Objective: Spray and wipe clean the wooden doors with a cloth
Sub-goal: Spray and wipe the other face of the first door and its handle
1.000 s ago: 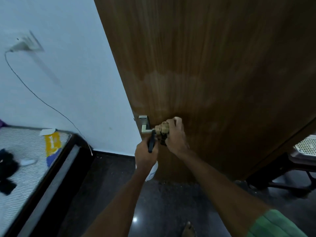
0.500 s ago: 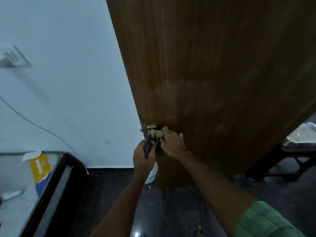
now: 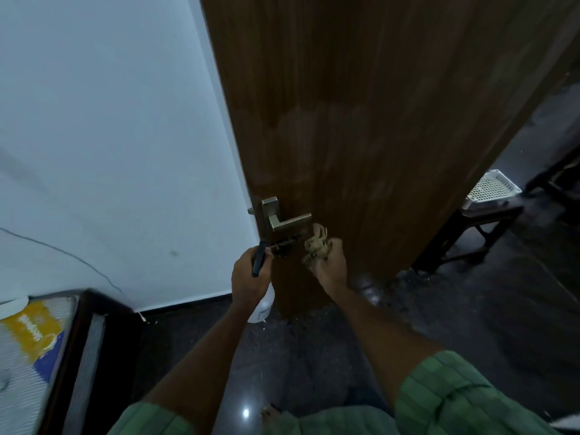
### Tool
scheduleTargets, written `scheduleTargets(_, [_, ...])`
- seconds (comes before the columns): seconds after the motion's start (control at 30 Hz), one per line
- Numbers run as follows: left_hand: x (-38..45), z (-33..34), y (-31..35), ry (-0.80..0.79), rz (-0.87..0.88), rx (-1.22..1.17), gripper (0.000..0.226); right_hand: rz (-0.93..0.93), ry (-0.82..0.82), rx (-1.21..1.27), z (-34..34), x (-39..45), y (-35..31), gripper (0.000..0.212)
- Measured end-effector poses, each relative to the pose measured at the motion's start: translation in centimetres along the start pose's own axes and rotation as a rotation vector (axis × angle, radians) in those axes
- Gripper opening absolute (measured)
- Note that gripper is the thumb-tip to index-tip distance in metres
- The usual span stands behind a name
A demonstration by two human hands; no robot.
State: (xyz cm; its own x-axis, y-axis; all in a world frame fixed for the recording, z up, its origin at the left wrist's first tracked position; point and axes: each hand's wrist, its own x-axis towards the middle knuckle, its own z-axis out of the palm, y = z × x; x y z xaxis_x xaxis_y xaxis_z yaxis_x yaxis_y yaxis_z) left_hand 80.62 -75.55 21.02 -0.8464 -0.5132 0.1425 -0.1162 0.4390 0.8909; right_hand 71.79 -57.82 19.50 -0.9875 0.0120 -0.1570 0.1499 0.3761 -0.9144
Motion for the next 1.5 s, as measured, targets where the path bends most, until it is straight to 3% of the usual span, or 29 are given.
scheduleTargets(0.1, [-0.8, -0.1, -0.8, -0.051, -0.023, -0.001, 0.018, 0.107, -0.251, -0.106, 1.3, -0.5, 3.4, 0.034])
scheduleTargets(0.23, [0.2, 0.1, -1.6, -0.196, 0.031, 0.13, 0.025, -0.003, -0.445, -0.216, 3.0, 0.6, 3.1, 0.018])
scheduleTargets(0.57, [0.8, 1.6, -0.9, -0.118, -0.017, 0.23, 0.032, -0.027, -0.564, -0.185, 5.8, 6.6, 2.6, 0.009])
scheduleTargets(0.7, [-0.3, 2.5, -0.7, -0.085, -0.069, 0.156, 0.028, 0.111, -0.535, 0.013, 4.9, 6.2, 3.3, 0.006])
scheduleTargets(0.77, [-0.6, 2.6, -0.7, -0.065, -0.106, 0.14, 0.028, 0.274, -0.515, 0.177, 4.3, 6.1, 3.3, 0.024])
scheduleTargets(0.87, [-0.4, 2.7, -0.4, -0.042, -0.124, 0.152, 0.032, 0.547, -0.541, 0.619, 3.2, 6.8, 3.0, 0.055])
scheduleTargets(0.97, [-0.3, 3.1, 0.2, -0.043, -0.102, 0.183, 0.033, 0.647, -0.565, 0.831, 2.1, 7.6, 1.5, 0.057])
scheduleTargets(1.1, [-0.3, 3.9, 0.4, -0.079, -0.12, 0.237, 0.022, 0.66, -0.534, 0.797, 1.2, 9.0, -0.2, 0.06])
scheduleTargets(1.17, [-0.4, 4.2, 0.1, -0.112, -0.157, 0.258, 0.016, 0.645, -0.496, 0.729, 1.0, 9.5, -0.3, 0.051])
scheduleTargets(1.33, [-0.9, 4.8, -0.1, -0.209, -0.213, 0.36, 0.017, 0.583, -0.41, 0.607, 0.7, 9.9, 1.0, 0.048])
scheduleTargets(1.5, [-0.4, 5.6, -0.2, -0.181, -0.238, 0.479, 0.015, 0.362, -0.329, 0.335, 0.2, 9.6, 2.4, 0.029])
